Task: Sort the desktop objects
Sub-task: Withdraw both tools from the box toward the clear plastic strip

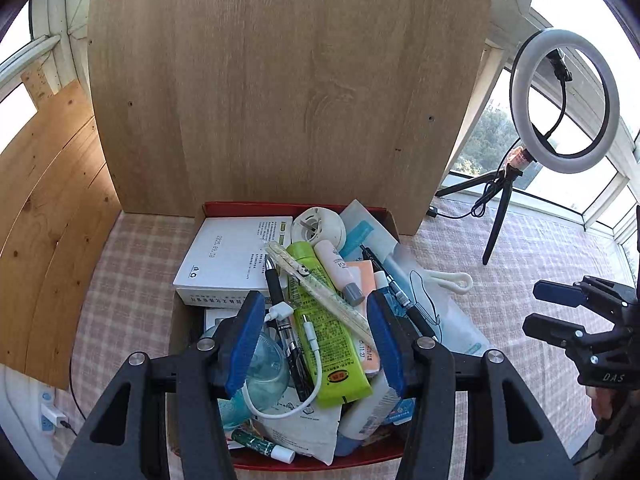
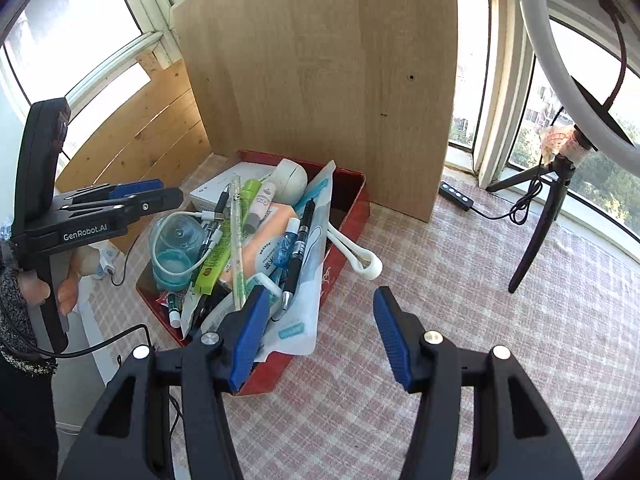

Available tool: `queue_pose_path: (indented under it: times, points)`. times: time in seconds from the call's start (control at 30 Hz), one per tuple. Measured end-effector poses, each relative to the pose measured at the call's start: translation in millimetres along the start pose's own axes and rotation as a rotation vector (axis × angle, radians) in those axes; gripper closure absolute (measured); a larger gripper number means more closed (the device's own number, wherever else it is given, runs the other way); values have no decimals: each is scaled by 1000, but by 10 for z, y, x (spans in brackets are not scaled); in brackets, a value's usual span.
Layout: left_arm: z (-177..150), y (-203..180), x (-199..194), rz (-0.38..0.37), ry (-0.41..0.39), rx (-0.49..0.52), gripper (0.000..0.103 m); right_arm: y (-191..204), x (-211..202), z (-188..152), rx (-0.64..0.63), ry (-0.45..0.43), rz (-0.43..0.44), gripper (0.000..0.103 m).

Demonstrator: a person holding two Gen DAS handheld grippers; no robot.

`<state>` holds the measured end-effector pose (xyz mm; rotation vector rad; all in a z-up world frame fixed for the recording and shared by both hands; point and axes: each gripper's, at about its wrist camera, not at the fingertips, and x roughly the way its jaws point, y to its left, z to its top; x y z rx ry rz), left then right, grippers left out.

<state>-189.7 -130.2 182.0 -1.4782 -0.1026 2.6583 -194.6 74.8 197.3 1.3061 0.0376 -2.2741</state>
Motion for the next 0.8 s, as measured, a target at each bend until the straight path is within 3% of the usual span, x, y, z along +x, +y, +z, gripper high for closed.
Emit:
queue_pose_path:
  times: [0.23, 0.37, 0.57, 0.8]
  points:
    - [-539, -444, -224, -26, 28, 55, 52, -447, -483, -320, 20, -10, -55, 50]
    - [-848, -697, -353, -40, 45, 86, 52, -663, -561, -645, -19, 49, -129, 50]
    - [-1552, -1286, -306, -80, 112, 131, 52, -973, -174, -1286, 16, 230, -168, 50]
    - [-2342, -2040, 199, -151, 220, 124, 52, -1313, 336, -1697, 244, 356, -77, 50]
